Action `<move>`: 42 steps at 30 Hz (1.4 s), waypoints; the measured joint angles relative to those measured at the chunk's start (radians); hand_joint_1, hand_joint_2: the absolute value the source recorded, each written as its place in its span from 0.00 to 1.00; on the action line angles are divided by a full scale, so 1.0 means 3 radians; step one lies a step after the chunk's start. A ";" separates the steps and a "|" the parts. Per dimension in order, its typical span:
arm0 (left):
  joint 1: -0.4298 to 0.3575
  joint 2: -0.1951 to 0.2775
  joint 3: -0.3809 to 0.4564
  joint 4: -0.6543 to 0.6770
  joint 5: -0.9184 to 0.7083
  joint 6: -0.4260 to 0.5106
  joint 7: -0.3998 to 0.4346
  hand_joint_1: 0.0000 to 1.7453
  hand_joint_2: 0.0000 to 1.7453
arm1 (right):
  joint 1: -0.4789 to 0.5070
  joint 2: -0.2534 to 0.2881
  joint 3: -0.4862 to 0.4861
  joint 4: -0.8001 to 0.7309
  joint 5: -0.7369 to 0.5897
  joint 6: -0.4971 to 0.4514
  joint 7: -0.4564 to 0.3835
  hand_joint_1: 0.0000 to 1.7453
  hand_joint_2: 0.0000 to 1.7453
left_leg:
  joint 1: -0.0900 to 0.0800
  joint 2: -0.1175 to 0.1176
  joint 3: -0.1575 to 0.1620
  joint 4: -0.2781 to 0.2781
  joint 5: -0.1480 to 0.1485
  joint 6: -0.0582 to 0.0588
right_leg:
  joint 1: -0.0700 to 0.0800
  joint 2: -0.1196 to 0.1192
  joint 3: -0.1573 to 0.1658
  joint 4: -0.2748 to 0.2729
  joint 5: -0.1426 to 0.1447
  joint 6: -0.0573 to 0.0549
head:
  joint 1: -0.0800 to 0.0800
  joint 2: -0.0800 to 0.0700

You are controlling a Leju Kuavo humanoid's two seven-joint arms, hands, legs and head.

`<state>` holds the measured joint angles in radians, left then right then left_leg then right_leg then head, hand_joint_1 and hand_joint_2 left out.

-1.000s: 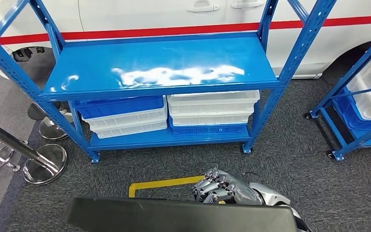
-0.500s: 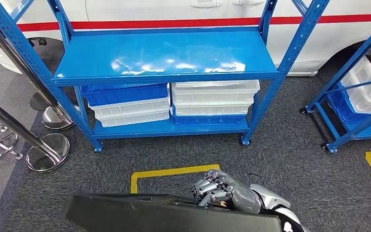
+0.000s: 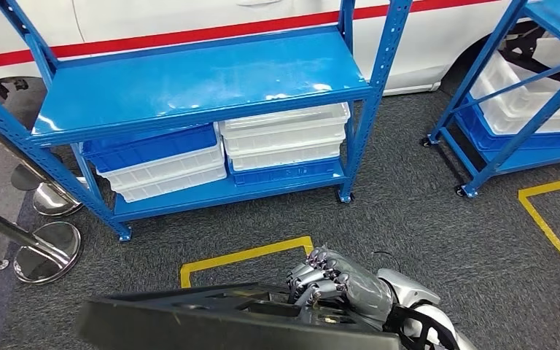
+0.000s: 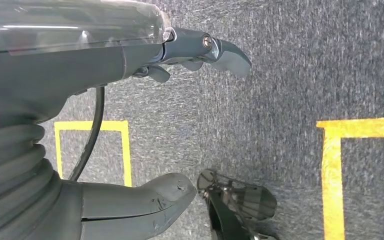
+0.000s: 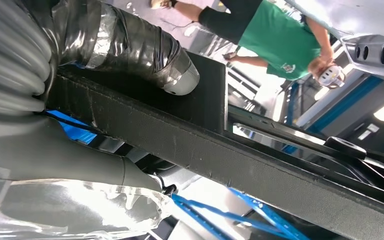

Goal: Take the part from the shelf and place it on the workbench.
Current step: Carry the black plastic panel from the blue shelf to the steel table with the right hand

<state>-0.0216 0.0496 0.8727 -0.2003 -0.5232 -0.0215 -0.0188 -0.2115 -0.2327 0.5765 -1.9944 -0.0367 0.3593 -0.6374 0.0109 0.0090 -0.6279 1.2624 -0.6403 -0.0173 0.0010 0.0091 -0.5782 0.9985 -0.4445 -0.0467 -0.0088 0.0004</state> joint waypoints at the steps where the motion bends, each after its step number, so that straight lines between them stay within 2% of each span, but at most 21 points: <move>1: 0.0000 0.0001 0.0000 0.0000 -0.0001 0.0000 0.0000 0.00 1.00 | -0.0001 0.0000 0.0001 0.0000 0.0000 0.0000 0.0004 1.00 1.00 | 0.0000 -0.0007 0.0028 -0.0044 0.0062 0.0011 | 0.0007 0.0037 -0.0005 0.0001 0.0010 0.0003 | 0.0000 0.0000; 4: -0.0005 0.0009 -0.0001 0.0000 -0.0001 0.0010 -0.0002 0.00 1.00 | -0.0013 -0.0001 0.0003 0.0000 0.0000 -0.0002 0.0009 1.00 1.00 | -0.0009 -0.0144 0.0354 -0.0687 0.0395 0.0081 | 0.0025 0.0141 -0.0007 0.0003 0.0036 0.0023 | 0.0000 0.0000; 7: -0.0008 0.0032 0.0002 0.0000 -0.0009 0.0062 -0.0020 0.00 1.00 | -0.0037 -0.0005 0.0006 0.0000 -0.0001 -0.0027 0.0017 1.00 1.00 | -0.0024 -0.0245 0.0481 -0.0989 0.0464 0.0119 | 0.0018 0.0236 -0.0039 0.0002 0.0077 0.0081 | 0.0000 0.0000; 8: -0.0010 0.0038 0.0004 0.0000 -0.0012 0.0087 -0.0030 0.00 1.00 | -0.0041 -0.0010 0.0007 -0.0001 -0.0003 -0.0040 0.0020 1.00 1.00 | -0.0019 -0.0213 0.0482 -0.1008 0.0480 0.0125 | 0.0015 0.0266 -0.0051 -0.0003 0.0093 0.0106 | 0.0000 0.0000; 10: -0.0021 0.0048 0.0010 -0.0003 -0.0027 0.0153 -0.0065 0.00 1.00 | -0.0045 -0.0021 0.0007 -0.0005 -0.0015 -0.0066 0.0023 1.00 1.00 | -0.0002 -0.0140 0.0478 -0.1040 0.0525 0.0158 | 0.0016 0.0213 -0.0102 0.0065 0.0039 0.0143 | 0.0003 0.0000; 13: -0.0020 0.0049 0.0018 -0.0005 -0.0057 0.0238 -0.0147 0.00 1.00 | -0.0042 -0.0032 0.0005 -0.0006 -0.0036 -0.0099 0.0031 1.00 1.00 | 0.0007 -0.0019 0.0442 -0.1050 0.0560 0.0186 | -0.0009 0.0032 -0.0342 0.0607 -0.0307 0.0191 | 0.0007 0.0000; 15: -0.0016 0.0048 0.0022 -0.0005 -0.0066 0.0260 -0.0170 0.00 1.00 | -0.0026 -0.0034 0.0005 -0.0003 -0.0044 -0.0113 0.0033 1.00 1.00 | 0.0006 0.0066 0.0425 -0.1042 0.0563 0.0182 | -0.0035 -0.0002 -0.0454 0.0921 -0.0426 0.0224 | 0.0007 0.0000; 17: -0.0023 0.0045 0.0024 -0.0005 -0.0067 0.0268 -0.0179 0.00 1.00 | -0.0019 -0.0037 0.0005 0.0000 -0.0049 -0.0116 0.0036 1.00 1.00 | 0.0007 0.0146 0.0422 -0.1032 0.0559 0.0173 | -0.0055 -0.0039 -0.0322 0.0752 -0.0305 0.0240 | 0.0007 0.0000; 20: -0.0037 0.0038 0.0024 -0.0005 -0.0093 0.0288 -0.0205 0.00 1.00 | -0.0018 -0.0038 0.0005 -0.0001 -0.0044 -0.0141 0.0040 1.00 1.00 | -0.0002 0.0239 0.0438 -0.1019 0.0539 0.0130 | -0.0032 -0.0200 0.0056 0.0100 -0.0079 0.0199 | 0.0006 0.0000; 21: -0.0041 0.0036 0.0024 -0.0005 -0.0113 0.0306 -0.0215 0.00 1.00 | -0.0014 -0.0038 0.0005 -0.0003 -0.0034 -0.0163 0.0041 1.00 1.00 | -0.0007 0.0267 0.0443 -0.1016 0.0533 0.0108 | -0.0017 -0.0226 0.0101 0.0004 -0.0064 0.0174 | 0.0006 0.0000; 23: -0.0051 0.0033 0.0023 -0.0005 -0.0161 0.0347 -0.0227 0.00 1.00 | 0.0012 -0.0037 0.0006 -0.0010 0.0004 -0.0221 0.0036 1.00 1.00 | -0.0011 0.0323 0.0451 -0.1016 0.0528 0.0065 | -0.0004 -0.0178 0.0092 -0.0022 -0.0061 0.0123 | 0.0006 0.0000; 24: -0.0059 0.0034 0.0022 -0.0005 -0.0183 0.0365 -0.0231 0.00 1.00 | 0.0032 -0.0037 0.0007 -0.0019 0.0034 -0.0249 0.0027 1.00 1.00 | -0.0005 0.0315 0.0450 -0.1005 0.0511 0.0043 | -0.0008 -0.0150 0.0088 -0.0031 -0.0051 0.0101 | 0.0006 0.0000; 26: -0.0065 0.0037 0.0020 -0.0005 -0.0209 0.0387 -0.0238 0.00 1.00 | 0.0063 -0.0034 0.0014 -0.0038 0.0098 -0.0294 0.0004 1.00 1.00 | 0.0011 0.0188 0.0385 -0.0848 0.0383 0.0008 | -0.0021 -0.0094 0.0079 -0.0050 -0.0025 0.0054 | 0.0005 0.0000; 29: -0.0051 0.0052 0.0019 -0.0005 -0.0231 0.0410 -0.0242 0.00 1.00 | 0.0103 -0.0026 0.0045 -0.0046 0.0171 -0.0340 -0.0009 1.00 1.00 | 0.0021 0.0005 0.0090 -0.0194 0.0046 -0.0012 | -0.0015 0.0003 0.0055 -0.0048 -0.0006 0.0020 | 0.0005 0.0000; 31: -0.0045 0.0057 0.0019 -0.0005 -0.0242 0.0417 -0.0242 0.00 1.00 | 0.0139 -0.0025 0.0062 -0.0046 0.0188 -0.0353 -0.0009 1.00 1.00 | 0.0020 -0.0010 -0.0002 -0.0012 0.0044 -0.0008 | -0.0007 0.0082 0.0047 -0.0035 -0.0005 0.0017 | 0.0005 0.0000; 33: -0.0046 0.0058 0.0019 -0.0005 -0.0244 0.0419 -0.0242 0.00 1.00 | 0.0153 -0.0025 0.0069 -0.0046 0.0190 -0.0357 -0.0010 1.00 1.00 | 0.0020 -0.0054 0.0145 -0.0342 0.0280 0.0017 | -0.0004 0.0167 0.0052 -0.0025 -0.0004 0.0019 | 0.0005 0.0000; 35: -0.0048 0.0069 0.0019 -0.0005 -0.0244 0.0419 -0.0242 0.00 1.00 | 0.0155 -0.0024 0.0070 -0.0047 0.0191 -0.0360 -0.0010 1.00 1.00 | 0.0021 -0.0219 0.0345 -0.0798 0.0474 0.0059 | -0.0005 0.0248 0.0049 -0.0017 0.0001 0.0034 | 0.0006 0.0000; 37: -0.0047 0.0085 0.0019 -0.0005 -0.0245 0.0421 -0.0243 0.00 1.00 | 0.0160 -0.0020 0.0071 -0.0047 0.0191 -0.0361 -0.0011 1.00 1.00 | 0.0013 -0.0316 0.0417 -0.0980 0.0510 0.0086 | -0.0018 0.0326 0.0023 -0.0016 0.0019 0.0076 | 0.0006 0.0000; 39: -0.0053 0.0096 0.0019 -0.0005 -0.0245 0.0423 -0.0244 0.00 1.00 | 0.0172 -0.0017 0.0072 -0.0053 0.0192 -0.0362 -0.0014 1.00 1.00 | 0.0013 -0.0246 0.0426 -0.1009 0.0532 0.0106 | -0.0029 0.0383 -0.0006 -0.0016 0.0038 0.0125 | 0.0005 0.0000; 40: -0.0058 0.0098 0.0019 -0.0005 -0.0245 0.0423 -0.0245 0.00 1.00 | 0.0177 -0.0017 0.0073 -0.0059 0.0192 -0.0362 -0.0016 1.00 1.00 | 0.0020 -0.0204 0.0429 -0.1024 0.0548 0.0123 | -0.0026 0.0338 -0.0029 0.0017 0.0016 0.0144 | 0.0007 0.0000; 42: -0.0059 0.0096 0.0018 -0.0005 -0.0248 0.0424 -0.0248 0.00 1.00 | 0.0181 -0.0017 0.0076 -0.0066 0.0191 -0.0365 -0.0021 1.00 1.00 | 0.0035 -0.0108 0.0430 -0.1050 0.0572 0.0156 | -0.0019 0.0152 -0.0154 0.0275 -0.0156 0.0175 | 0.0010 0.0000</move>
<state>-0.0394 0.0783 0.8783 -0.2018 -0.5976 0.1057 -0.0931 -0.1573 -0.2377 0.5994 -2.0140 0.0207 0.2500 -0.6436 0.0215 -0.0233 -0.4989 0.9473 -0.4688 0.0296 -0.0047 0.0546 -0.6243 1.0810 -0.4911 0.0058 -0.0059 0.0004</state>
